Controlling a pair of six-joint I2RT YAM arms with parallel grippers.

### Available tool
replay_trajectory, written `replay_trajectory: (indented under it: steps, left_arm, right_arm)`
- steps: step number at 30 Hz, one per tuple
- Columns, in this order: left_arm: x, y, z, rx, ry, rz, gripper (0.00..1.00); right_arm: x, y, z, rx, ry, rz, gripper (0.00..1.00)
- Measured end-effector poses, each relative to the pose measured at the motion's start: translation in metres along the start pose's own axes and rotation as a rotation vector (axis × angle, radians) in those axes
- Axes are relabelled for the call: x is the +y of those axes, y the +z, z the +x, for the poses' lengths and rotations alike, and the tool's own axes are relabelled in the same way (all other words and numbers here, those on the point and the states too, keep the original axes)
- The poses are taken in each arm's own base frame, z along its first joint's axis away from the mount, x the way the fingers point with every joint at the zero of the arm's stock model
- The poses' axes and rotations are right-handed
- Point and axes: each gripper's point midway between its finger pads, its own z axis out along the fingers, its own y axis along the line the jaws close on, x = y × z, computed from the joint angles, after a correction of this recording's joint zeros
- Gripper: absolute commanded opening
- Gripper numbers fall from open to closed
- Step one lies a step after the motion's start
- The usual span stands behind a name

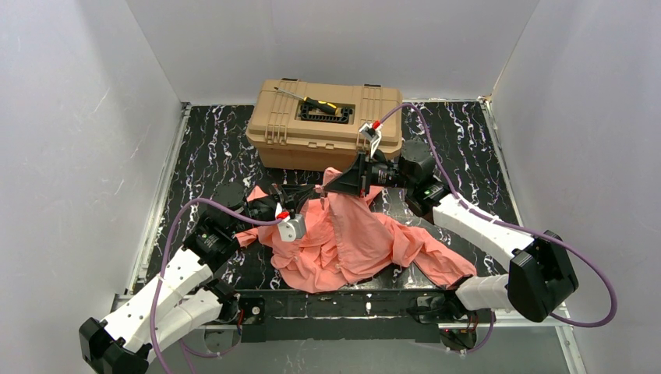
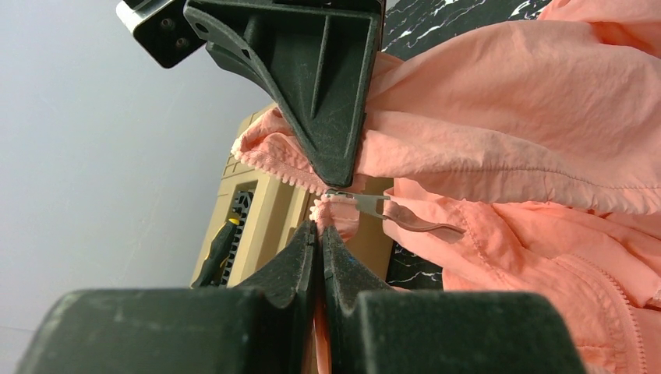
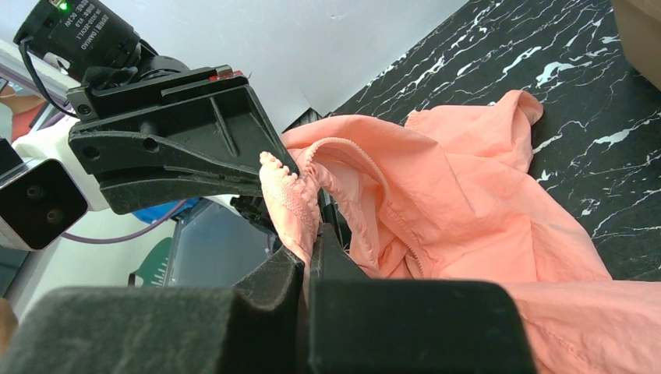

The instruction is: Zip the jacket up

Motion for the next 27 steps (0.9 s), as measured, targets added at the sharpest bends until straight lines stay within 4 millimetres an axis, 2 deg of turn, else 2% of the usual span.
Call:
replay_trajectory:
  steps: [12, 27]
  left_arm:
    - [0.0, 0.0, 0.0, 0.0, 0.0, 0.0, 0.0]
    - [0.0, 0.0, 0.0, 0.0, 0.001, 0.0, 0.0]
  right_arm:
    - [0.009, -0.007, 0.008, 0.041, -0.002, -0.012, 0.01]
    - [0.009, -0.004, 0.018, 0.077, 0.007, -0.028, 0.01]
